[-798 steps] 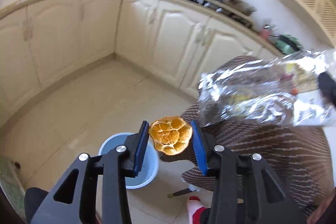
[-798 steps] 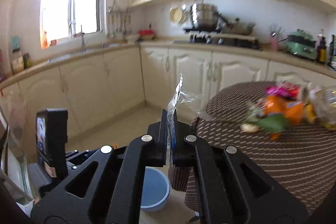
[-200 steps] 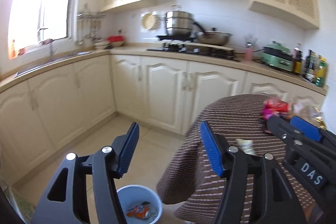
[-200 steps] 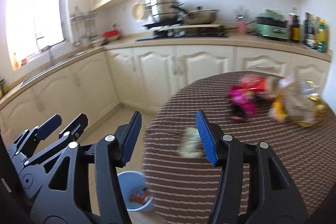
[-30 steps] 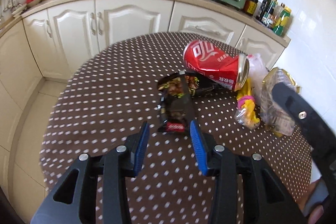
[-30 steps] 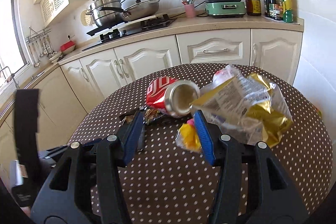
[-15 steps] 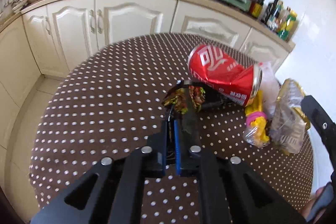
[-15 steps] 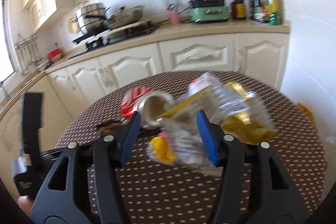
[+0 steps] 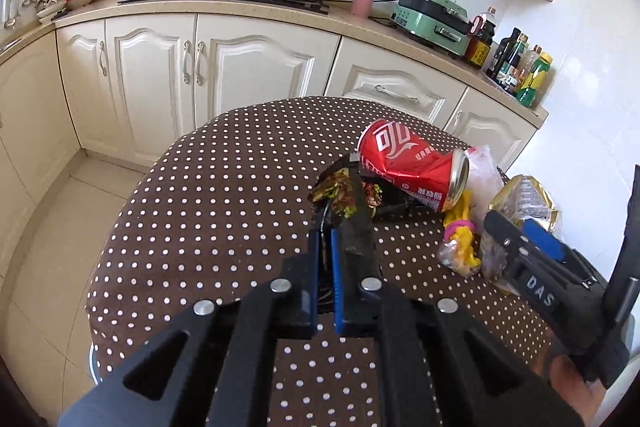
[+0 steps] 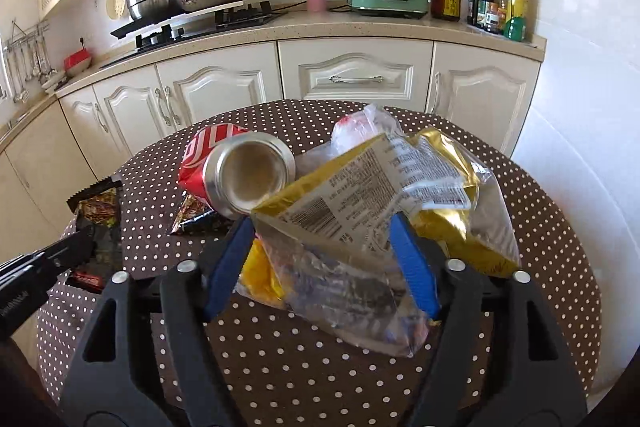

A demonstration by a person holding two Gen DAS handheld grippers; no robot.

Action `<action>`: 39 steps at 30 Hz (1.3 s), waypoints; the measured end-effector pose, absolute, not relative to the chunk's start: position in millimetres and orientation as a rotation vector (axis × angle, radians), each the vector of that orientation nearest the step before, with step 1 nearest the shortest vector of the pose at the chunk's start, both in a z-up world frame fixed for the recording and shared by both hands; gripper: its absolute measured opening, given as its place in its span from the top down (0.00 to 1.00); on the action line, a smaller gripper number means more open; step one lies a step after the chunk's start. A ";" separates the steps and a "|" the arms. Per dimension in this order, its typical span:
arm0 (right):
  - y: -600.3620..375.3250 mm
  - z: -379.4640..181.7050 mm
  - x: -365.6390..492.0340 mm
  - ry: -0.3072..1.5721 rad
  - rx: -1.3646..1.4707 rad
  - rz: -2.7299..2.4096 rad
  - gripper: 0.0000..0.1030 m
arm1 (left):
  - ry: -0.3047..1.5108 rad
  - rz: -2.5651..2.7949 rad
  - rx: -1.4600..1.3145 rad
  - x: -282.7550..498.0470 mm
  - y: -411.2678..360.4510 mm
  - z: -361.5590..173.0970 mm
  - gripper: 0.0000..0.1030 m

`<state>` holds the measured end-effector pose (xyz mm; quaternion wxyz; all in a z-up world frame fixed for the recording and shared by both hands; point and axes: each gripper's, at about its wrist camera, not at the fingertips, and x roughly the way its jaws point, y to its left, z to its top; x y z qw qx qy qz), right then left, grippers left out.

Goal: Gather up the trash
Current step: 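Grasp the dark snack wrapper with the left tool while the right tool grasps the clear plastic bag, then carry wrapper and plastic bag over the blue bucket and open both tools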

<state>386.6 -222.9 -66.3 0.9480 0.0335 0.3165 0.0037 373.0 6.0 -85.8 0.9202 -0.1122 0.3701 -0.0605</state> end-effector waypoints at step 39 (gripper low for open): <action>111.9 -38.8 243.9 0.544 -0.006 0.822 0.96 | 0.708 0.443 -0.304 174.6 268.3 -122.2 0.95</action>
